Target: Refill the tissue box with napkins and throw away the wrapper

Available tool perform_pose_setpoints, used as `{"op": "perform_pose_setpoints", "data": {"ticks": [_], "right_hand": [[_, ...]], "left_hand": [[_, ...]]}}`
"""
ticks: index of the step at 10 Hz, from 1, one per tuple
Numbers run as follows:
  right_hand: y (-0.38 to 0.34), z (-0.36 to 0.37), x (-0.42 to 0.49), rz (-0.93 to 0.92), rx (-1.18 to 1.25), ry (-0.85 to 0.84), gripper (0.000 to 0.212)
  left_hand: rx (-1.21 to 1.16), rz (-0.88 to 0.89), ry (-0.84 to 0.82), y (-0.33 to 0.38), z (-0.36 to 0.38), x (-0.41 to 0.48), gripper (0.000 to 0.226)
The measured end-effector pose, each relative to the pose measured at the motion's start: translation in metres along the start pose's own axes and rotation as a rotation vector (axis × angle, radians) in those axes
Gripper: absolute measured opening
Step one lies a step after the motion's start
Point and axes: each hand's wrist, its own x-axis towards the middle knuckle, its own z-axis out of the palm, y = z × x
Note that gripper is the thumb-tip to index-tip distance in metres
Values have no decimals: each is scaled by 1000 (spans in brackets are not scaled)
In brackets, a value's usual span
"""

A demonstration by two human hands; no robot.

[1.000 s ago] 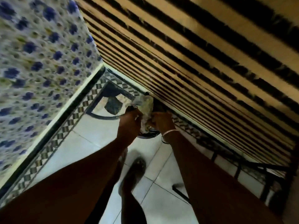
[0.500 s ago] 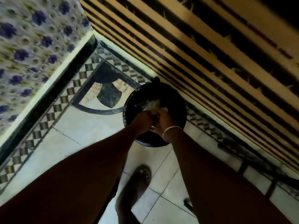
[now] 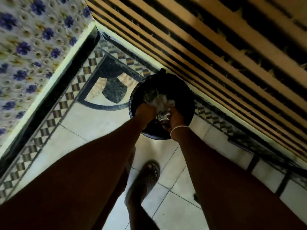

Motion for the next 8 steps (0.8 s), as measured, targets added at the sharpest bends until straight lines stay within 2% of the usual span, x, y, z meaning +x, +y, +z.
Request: {"op": "perform_pose_setpoints", "data": {"ticks": [1,2,3,4,5,7,8], "right_hand": [[-12,-4,-68,-129,-153,9,50],[-29,-1,-137,-355,-385,-48,76],[-55,-5,-233,-421,-418,-75,62],[-76,-12,-326,-494,-344,-70,25],[-79,-26,-381,-625,-275,-22,26],[-74,-67,-502,-765,-98,-47,22],[-71,-88,-548,-839,-2,-77,25]], "left_hand": [[-45,34,49,13,-23,-59,31],[-110,99,100,44,-44,-135,26],[-145,168,164,78,-68,-211,17],[-153,257,169,113,-88,-289,27],[-129,372,180,143,-107,-356,31],[-201,544,214,177,-130,-466,18],[-226,669,225,182,-130,-505,27]]}}
